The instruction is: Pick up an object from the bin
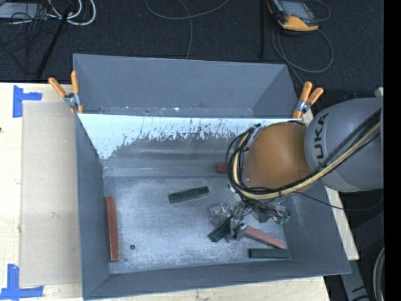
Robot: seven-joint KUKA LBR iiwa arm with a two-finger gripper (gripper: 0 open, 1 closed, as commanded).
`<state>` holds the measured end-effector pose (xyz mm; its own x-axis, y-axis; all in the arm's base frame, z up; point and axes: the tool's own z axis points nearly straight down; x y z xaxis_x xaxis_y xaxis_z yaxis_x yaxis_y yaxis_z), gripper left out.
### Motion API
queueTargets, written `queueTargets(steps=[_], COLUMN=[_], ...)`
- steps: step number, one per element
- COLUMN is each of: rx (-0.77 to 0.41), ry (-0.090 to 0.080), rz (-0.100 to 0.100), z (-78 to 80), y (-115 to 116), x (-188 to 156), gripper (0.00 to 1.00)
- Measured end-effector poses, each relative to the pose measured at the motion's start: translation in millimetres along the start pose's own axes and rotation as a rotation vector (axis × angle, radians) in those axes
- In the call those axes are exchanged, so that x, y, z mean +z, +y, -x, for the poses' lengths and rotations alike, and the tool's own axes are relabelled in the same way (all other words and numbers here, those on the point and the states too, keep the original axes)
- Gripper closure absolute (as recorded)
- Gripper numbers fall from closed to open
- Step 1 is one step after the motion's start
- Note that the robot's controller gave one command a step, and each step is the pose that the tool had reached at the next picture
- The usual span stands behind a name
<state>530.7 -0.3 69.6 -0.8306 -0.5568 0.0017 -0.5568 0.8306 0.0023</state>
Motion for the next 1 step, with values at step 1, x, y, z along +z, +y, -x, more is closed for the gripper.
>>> queueTargets(steps=[1], rx=[0.047], ry=[-0.010], rz=[-0.007], z=[11.6], y=[-9.7], x=[-137.2], gripper=[1.00])
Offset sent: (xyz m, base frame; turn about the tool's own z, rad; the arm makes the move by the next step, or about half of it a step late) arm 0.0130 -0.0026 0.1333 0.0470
